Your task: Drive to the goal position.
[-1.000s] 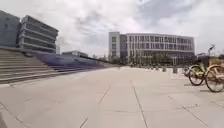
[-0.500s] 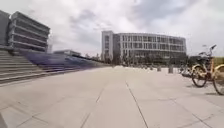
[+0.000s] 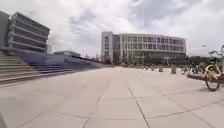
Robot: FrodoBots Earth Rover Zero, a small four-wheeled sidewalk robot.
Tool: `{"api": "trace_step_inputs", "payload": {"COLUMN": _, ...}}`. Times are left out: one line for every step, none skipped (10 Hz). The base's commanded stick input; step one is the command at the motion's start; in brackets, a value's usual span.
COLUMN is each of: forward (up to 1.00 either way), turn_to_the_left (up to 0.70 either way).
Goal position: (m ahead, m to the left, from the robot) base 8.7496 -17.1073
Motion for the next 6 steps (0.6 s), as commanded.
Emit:
{"api": "trace_step_inputs", "payload": {"forward": 1.00, "turn_to_the_left": -0.03}}
{"api": "trace_step_inputs", "payload": {"forward": 1.00, "turn_to_the_left": -0.03}}
{"api": "trace_step_inputs", "payload": {"forward": 1.00, "turn_to_the_left": -0.03}}
{"api": "trace_step_inputs", "payload": {"forward": 1.00, "turn_to_the_left": -0.03}}
{"api": "trace_step_inputs", "payload": {"forward": 1.00, "turn_to_the_left": -0.03}}
{"api": "trace_step_inputs", "payload": {"forward": 1.00, "turn_to_the_left": -0.03}}
